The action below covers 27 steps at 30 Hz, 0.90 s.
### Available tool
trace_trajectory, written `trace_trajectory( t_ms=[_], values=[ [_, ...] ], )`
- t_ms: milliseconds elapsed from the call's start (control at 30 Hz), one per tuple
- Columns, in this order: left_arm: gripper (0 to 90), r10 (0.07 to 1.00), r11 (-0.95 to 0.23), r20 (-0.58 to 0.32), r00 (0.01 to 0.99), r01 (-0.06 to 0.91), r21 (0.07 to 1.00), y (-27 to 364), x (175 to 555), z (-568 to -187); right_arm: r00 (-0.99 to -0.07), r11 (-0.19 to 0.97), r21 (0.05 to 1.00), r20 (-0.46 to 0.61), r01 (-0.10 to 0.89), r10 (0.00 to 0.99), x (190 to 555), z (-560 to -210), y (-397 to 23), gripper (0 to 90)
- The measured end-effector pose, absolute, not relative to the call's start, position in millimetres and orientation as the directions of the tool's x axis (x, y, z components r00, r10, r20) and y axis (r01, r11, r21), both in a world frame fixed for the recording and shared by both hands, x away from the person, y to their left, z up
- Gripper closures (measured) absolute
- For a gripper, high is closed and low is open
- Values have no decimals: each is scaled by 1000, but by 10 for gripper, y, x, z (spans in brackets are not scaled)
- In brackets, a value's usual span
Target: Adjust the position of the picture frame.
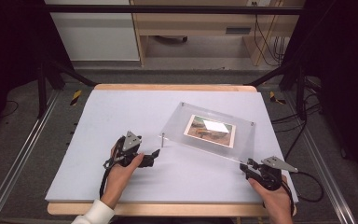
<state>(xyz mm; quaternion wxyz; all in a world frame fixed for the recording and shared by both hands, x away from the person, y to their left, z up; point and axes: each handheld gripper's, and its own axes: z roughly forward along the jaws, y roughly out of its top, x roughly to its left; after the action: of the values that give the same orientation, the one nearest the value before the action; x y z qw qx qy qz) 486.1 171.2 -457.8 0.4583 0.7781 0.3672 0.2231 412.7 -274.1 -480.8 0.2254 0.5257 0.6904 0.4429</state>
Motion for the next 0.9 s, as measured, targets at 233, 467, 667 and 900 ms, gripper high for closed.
trace_trajectory(
  t_ms=[233,467,667,900],
  values=[
    [83,774,-298,-3,633,368,881,1706,4856,-4573,-367,47,833,191,552,910,4200,-4832,-2717,782],
    [124,768,-287,-16,640,367,885,1692,4857,-4562,-375,40,827,211,561,903,4222,-4839,-2726,845],
    [213,753,-287,-36,657,377,880,1636,4878,-4564,-364,10,821,242,571,899,4223,-4808,-2739,843],
    [324,751,-335,-11,661,395,855,1445,5014,-4661,-359,-14,805,279,592,891,4237,-4767,-2743,839]
  ],
)
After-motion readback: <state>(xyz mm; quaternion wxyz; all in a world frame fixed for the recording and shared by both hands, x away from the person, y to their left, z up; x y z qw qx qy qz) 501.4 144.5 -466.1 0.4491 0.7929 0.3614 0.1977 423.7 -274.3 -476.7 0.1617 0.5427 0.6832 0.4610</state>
